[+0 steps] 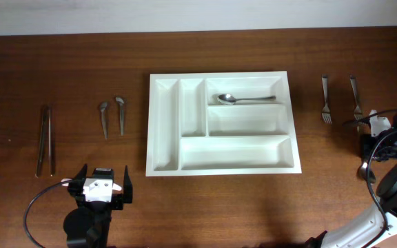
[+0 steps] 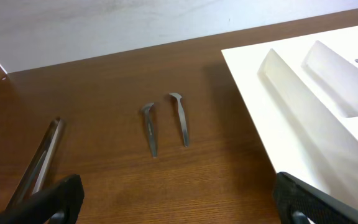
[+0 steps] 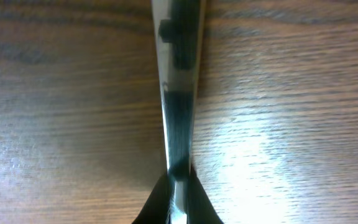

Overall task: Pack container
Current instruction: 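Close the right gripper on the second spoon's handle, then lift the second spoon and carry it over the top compartment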

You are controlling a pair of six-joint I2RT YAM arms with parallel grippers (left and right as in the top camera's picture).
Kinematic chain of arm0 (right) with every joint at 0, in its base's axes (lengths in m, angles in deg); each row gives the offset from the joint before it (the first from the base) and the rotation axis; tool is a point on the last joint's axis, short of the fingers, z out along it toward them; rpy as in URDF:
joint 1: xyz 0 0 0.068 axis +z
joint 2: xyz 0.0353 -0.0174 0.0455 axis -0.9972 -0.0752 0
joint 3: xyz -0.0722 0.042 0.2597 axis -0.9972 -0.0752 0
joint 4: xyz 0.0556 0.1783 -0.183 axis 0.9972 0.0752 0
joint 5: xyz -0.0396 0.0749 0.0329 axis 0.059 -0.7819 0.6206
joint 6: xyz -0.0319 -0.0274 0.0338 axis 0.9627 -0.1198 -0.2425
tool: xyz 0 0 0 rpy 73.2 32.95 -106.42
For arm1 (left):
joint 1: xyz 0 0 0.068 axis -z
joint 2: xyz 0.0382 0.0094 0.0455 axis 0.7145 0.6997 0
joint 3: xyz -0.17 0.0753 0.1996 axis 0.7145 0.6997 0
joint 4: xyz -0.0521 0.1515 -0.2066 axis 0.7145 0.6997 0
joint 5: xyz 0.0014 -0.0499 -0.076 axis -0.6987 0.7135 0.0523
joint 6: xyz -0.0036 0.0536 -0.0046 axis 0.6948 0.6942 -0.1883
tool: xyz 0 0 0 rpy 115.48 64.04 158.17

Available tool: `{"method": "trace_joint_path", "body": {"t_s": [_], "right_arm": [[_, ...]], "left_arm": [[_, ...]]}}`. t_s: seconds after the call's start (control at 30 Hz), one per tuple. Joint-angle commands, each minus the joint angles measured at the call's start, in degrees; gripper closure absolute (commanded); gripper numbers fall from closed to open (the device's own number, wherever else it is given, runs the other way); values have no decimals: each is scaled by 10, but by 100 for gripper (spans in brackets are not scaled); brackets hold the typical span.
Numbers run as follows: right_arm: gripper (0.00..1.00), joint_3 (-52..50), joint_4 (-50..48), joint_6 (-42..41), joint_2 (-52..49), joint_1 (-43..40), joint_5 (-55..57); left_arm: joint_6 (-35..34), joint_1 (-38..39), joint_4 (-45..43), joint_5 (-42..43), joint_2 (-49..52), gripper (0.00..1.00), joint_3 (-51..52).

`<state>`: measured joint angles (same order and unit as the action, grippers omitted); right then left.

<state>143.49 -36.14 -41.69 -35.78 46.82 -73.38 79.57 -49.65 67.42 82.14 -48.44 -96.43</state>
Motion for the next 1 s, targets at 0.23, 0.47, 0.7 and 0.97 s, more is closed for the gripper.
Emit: {"method": "trace_joint_path", "body": {"t_s": [0.23,0.47,0.7,0.97], "right_arm": [[96,33,0,-168,-29,5,-38],[96,180,91,-330,-29,44,-158],[96,347,132,-402,-29,113,-164],[96,438,135,-540,-29,201,-164]], "left_arm": [[-5,-2,-2,6,-3,1,3],[-5,-2,-2,6,-3,1,3],[-5,-2,-2,6,-3,1,3],[-5,-2,-2,6,-3,1,3]]}}
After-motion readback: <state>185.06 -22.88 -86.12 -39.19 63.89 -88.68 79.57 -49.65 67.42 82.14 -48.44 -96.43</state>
